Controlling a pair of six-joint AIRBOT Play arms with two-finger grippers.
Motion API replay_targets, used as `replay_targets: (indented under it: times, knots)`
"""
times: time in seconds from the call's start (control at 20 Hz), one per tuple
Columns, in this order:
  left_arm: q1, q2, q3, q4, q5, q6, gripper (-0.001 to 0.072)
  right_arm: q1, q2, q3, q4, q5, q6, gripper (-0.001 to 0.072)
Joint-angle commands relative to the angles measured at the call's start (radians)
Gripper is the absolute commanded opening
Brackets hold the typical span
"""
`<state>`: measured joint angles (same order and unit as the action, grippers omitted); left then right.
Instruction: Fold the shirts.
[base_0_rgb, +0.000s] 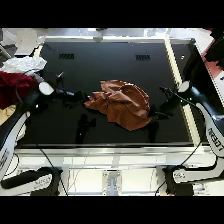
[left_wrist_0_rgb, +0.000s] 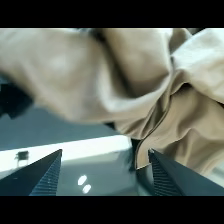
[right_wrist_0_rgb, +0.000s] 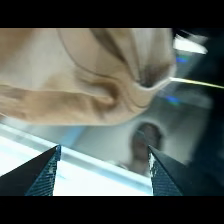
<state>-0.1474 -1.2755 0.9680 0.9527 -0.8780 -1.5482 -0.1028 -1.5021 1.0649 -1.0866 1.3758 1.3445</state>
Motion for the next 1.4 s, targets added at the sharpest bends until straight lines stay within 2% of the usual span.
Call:
replay_targets:
  times: [0.0,0.05,0.15,0.4,0.45,0.5,1.25,1.3,1.35]
  knots:
    - [0.002,0.191,-0.261,-0.076,0.280,-0.089,0.0625,-0.053,0.081,-0.216,0.193,-0.217,-0.082,0.0623]
    - [0.002,0.245,-0.335,-0.137,0.378,-0.104,0.0625,-0.067,0.091,-0.238,0.193,-0.250,-0.082,0.0623]
    - [0.002,0.303,-0.407,-0.209,0.463,-0.104,0.0607,-0.099,0.093,-0.245,0.187,-0.272,-0.081,0.0622]
    - [-0.003,0.309,-0.410,-0.206,0.455,-0.090,0.0607,-0.127,0.095,-0.245,0.227,-0.361,-0.077,0.0602]
    - [-0.003,0.309,-0.410,-0.207,0.454,-0.091,0.0607,-0.127,0.095,-0.245,0.229,-0.374,-0.077,0.0559]
    - [-0.003,0.309,-0.410,-0.212,0.453,-0.090,0.0607,-0.127,0.094,-0.245,0.229,-0.381,-0.077,0.0550]
    - [-0.003,0.309,-0.410,-0.236,0.448,-0.090,0.0607,-0.109,0.037,-0.245,0.258,-0.346,-0.083,0.0547]
    - [-0.003,0.309,-0.410,-0.236,0.447,-0.090,0.0607,-0.100,0.024,-0.245,0.270,-0.344,-0.091,0.0474]
    - [-0.003,0.309,-0.410,-0.236,0.447,-0.090,0.0607,-0.093,0.015,-0.245,0.291,-0.344,-0.111,0.0446]
